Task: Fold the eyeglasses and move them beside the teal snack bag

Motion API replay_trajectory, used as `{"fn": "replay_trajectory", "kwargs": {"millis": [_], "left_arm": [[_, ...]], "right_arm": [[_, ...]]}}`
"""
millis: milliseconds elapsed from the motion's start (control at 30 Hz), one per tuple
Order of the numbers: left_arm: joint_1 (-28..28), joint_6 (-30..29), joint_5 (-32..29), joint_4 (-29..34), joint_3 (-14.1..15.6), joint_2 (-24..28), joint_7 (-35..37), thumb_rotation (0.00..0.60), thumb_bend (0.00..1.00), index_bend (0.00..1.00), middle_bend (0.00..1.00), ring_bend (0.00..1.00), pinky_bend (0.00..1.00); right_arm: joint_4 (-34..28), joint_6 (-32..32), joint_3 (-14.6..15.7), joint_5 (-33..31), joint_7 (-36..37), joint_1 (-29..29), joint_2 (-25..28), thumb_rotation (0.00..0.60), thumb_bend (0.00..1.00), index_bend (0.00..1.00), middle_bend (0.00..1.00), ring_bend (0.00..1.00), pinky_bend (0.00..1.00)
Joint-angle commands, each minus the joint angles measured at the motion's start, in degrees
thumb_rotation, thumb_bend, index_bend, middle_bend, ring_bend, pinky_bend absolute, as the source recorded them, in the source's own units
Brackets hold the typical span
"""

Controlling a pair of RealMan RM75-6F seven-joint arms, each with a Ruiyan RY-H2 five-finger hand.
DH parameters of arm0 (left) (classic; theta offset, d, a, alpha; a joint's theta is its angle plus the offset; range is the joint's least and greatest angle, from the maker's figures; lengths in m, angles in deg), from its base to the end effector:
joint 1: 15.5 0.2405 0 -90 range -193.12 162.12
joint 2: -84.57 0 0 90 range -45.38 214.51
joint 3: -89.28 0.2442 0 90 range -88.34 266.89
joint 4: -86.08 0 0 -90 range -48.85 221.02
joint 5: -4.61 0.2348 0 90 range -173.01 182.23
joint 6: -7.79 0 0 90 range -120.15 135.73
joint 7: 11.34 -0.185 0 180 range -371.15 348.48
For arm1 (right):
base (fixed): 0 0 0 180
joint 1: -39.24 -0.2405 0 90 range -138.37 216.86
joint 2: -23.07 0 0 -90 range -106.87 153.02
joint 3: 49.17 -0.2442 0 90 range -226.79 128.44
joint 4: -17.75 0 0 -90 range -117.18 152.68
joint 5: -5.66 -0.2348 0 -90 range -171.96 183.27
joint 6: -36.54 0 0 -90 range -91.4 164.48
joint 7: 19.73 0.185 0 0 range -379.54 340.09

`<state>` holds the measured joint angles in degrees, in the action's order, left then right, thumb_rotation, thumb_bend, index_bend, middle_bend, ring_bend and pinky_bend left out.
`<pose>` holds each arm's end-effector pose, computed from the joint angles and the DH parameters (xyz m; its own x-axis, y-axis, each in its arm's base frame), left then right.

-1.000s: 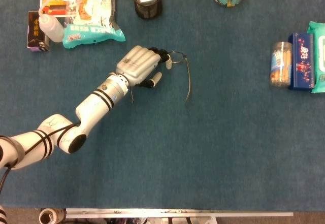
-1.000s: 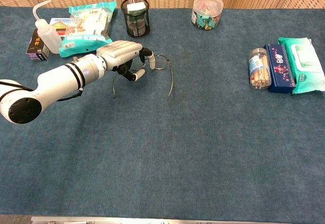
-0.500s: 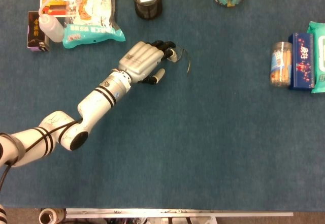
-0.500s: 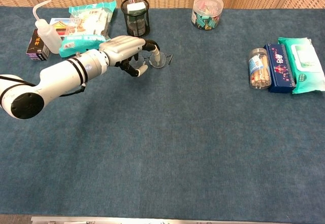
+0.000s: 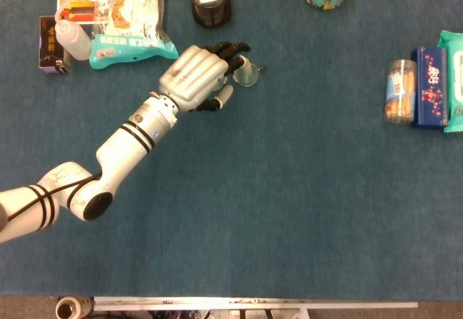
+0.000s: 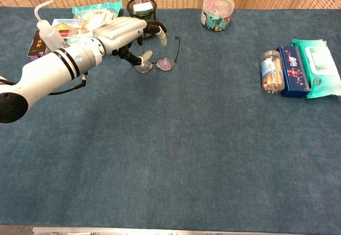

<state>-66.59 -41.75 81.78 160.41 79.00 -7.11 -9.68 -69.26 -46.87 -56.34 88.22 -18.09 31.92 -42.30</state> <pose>-0.0754 0.4031 -0.0736 0.3798 0.2889 0.8788 0.8114 -0.5603 -0.1665 -0.3215 -0.2556 0.1489 0.4192 0.0688 0.9053 -0.9078 0.0190 0.4189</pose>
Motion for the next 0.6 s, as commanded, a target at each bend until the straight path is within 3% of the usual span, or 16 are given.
{"fn": "replay_trajectory", "kwargs": {"millis": [33, 233, 333, 467, 600], "left_arm": [[1.4, -2.8, -0.8, 2.8, -1.0, 1.6, -1.9, 0.6, 0.52, 0.29, 0.16, 0.16, 0.35], [4.2, -8.7, -2.0, 6.8, -2.1, 3.0, -4.4, 0.6, 0.52, 0.27, 0.14, 0.13, 0.35], [6.0, -12.3, -2.6, 8.1, -2.4, 2.8, -6.1, 0.6, 0.51, 0.2, 0.12, 0.12, 0.35], [7.8, -15.3, -4.6, 9.9, -2.8, 2.2, -9.0, 0.6, 0.36, 0.07, 0.06, 0.07, 0.32], [8.8, -16.5, -6.8, 9.8, -3.5, 0.9, -10.1, 0.6, 0.27, 0.05, 0.04, 0.05, 0.3]], "right_arm": [[-0.1, 0.0, 0.0, 0.1, 0.0, -0.1, 0.0, 0.6, 0.17, 0.23, 0.33, 0.32, 0.54], [-0.7, -0.8, -0.4, 0.4, 0.1, -0.1, 0.4, 0.6, 0.17, 0.23, 0.33, 0.32, 0.54], [-1.1, -1.2, -0.6, 0.6, -0.1, -0.1, 0.8, 0.6, 0.17, 0.23, 0.33, 0.32, 0.54], [-1.7, -1.2, -0.8, 0.5, -0.5, -0.2, 1.2, 0.6, 0.17, 0.23, 0.33, 0.32, 0.54], [-2.0, -1.2, -0.9, 0.5, -0.8, -0.3, 1.3, 0.6, 0.17, 0.23, 0.33, 0.32, 0.54]]}}
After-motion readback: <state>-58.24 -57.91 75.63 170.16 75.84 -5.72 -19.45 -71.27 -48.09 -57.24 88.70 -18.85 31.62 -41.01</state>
